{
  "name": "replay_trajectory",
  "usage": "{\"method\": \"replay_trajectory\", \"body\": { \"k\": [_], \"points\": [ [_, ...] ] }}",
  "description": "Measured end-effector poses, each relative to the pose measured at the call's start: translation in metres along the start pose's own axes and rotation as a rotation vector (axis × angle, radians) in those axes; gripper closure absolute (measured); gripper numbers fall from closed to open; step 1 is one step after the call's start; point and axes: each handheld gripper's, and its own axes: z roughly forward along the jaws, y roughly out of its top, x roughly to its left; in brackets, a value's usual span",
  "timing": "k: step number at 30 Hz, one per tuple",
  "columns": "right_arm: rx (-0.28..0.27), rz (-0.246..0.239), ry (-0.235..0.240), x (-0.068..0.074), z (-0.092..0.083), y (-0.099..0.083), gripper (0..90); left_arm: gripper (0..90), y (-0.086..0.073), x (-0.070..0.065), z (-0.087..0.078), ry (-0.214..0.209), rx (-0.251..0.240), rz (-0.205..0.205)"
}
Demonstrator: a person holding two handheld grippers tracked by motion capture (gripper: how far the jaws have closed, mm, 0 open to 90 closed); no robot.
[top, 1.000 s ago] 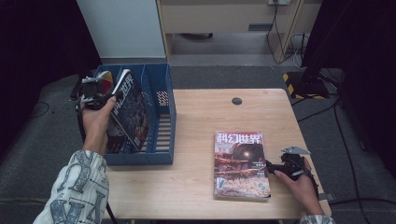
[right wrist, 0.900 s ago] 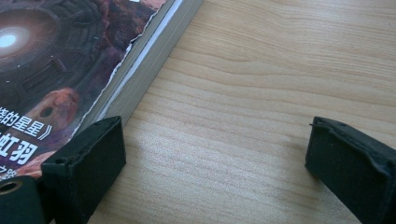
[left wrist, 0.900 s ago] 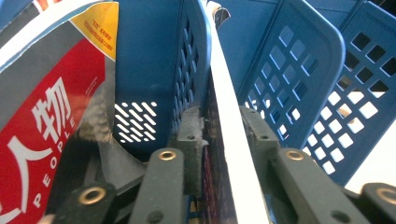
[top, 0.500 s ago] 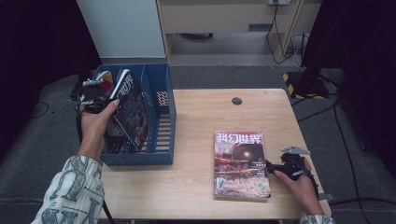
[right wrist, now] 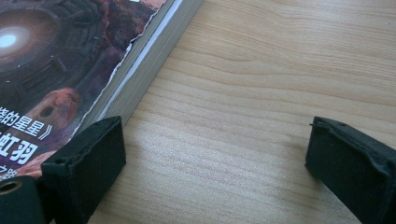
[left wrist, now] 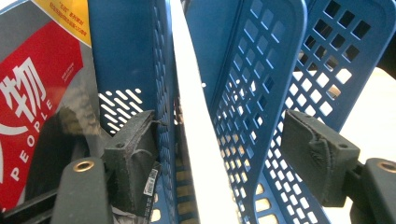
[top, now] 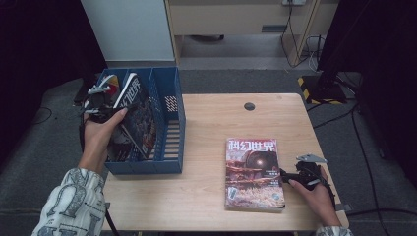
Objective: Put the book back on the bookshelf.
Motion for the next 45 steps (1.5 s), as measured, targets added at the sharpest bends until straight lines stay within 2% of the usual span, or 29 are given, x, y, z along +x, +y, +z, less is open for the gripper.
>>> {"method": "replay_trajectory", "body": {
  "k": [3, 7, 14, 18, 23, 28, 36, 38, 42, 45],
  "points": [
    [0.0, 0.001, 0.0, 0.0, 0.0, 0.0, 5.1, 24.8, -0.001, 0.0, -0.001, -0.016, -0.003, -0.014],
    [-0.001, -0.002, 0.0, 0.0, 0.0, 0.0, 5.1, 22.7, -0.003, -0.003, -0.002, -0.021, 0.001, 0.004],
    [-0.001, -0.002, 0.0, 0.0, 0.0, 0.0, 5.1, 20.3, -0.006, 0.0, -0.002, -0.025, 0.01, 0.008],
    [-0.001, -0.002, 0.0, 0.0, 0.0, 0.0, 5.1, 20.4, -0.01, 0.0, -0.004, -0.037, -0.005, -0.007],
    [0.0, -0.001, 0.0, 0.0, 0.0, 0.0, 5.1, 20.4, -0.014, -0.003, -0.006, -0.037, 0.002, 0.029],
    [0.0, -0.002, 0.0, 0.0, 0.0, 0.0, 5.1, 20.2, -0.023, -0.002, -0.01, -0.047, -0.002, 0.027],
    [-0.002, -0.003, -0.001, 0.0, 0.0, 0.0, 5.1, 20.1, -0.038, 0.003, -0.014, -0.058, 0.019, 0.033],
    [0.001, -0.004, 0.0, 0.0, 0.0, 0.0, 5.1, 20.1, -0.042, 0.003, -0.016, -0.052, 0.025, 0.049],
    [0.0, -0.004, 0.0, 0.0, 0.0, 0.0, 5.1, 20.1, -0.052, 0.0, -0.018, -0.067, 0.038, 0.069],
    [0.0, -0.004, 0.0, 0.0, 0.0, 0.0, 5.1, 20.1, -0.059, 0.0, -0.019, -0.069, 0.039, 0.064]
  ]
}}
